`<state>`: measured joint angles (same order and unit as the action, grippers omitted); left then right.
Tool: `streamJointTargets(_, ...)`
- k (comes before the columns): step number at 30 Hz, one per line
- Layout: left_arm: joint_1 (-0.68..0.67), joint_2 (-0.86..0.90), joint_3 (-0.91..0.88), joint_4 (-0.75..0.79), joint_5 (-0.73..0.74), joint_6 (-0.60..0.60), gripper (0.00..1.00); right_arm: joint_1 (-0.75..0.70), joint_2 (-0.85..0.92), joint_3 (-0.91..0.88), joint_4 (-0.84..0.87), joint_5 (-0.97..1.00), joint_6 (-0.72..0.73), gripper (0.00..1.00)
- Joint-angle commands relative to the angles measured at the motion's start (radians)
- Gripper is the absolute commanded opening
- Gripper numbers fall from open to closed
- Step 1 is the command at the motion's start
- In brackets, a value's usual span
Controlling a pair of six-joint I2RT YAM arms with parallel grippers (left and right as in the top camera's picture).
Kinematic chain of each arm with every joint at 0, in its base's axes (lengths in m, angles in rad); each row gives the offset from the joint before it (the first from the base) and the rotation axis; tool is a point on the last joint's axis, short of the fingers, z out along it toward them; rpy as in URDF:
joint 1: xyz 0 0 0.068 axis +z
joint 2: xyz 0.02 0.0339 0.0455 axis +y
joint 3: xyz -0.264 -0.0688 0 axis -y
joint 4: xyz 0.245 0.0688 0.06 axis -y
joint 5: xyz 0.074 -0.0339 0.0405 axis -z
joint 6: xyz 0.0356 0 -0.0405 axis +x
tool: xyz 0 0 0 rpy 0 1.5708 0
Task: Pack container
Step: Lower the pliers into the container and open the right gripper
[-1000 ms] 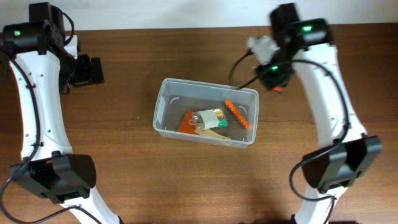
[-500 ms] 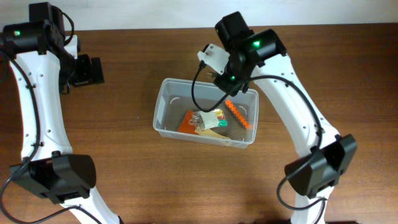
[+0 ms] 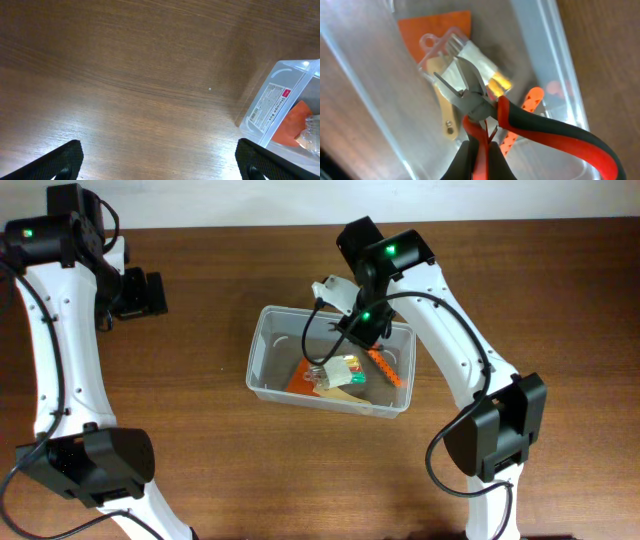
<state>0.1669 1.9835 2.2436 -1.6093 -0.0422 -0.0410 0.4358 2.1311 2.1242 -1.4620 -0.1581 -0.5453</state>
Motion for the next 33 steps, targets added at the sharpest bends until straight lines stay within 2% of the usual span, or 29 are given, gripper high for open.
streamJointTargets(1,0.006,-0.004,0.010,0.000,-0.007,0.012,0.99,0.005,0.005,0.005,-0.009,-0.045,0.036,0.05)
streamJointTargets(4,0.006,-0.004,0.010,-0.001,-0.007,0.012,0.99,0.005,0.005,-0.011,-0.020,-0.062,0.091,0.05)
streamJointTargets(9,0.006,-0.004,0.010,-0.001,-0.007,0.012,0.99,0.005,0.006,-0.086,-0.040,-0.082,0.091,0.05)
streamJointTargets(18,0.006,-0.004,0.010,0.000,-0.007,0.012,0.99,0.005,0.006,-0.234,0.069,-0.082,0.091,0.05)
streamJointTargets(29,0.006,-0.004,0.010,0.000,-0.007,0.012,0.99,0.004,0.006,-0.310,0.140,-0.094,0.091,0.06)
streamJointTargets(33,0.006,-0.004,0.010,-0.001,-0.007,0.012,0.99,0.002,0.006,-0.320,0.164,-0.093,0.090,0.17)
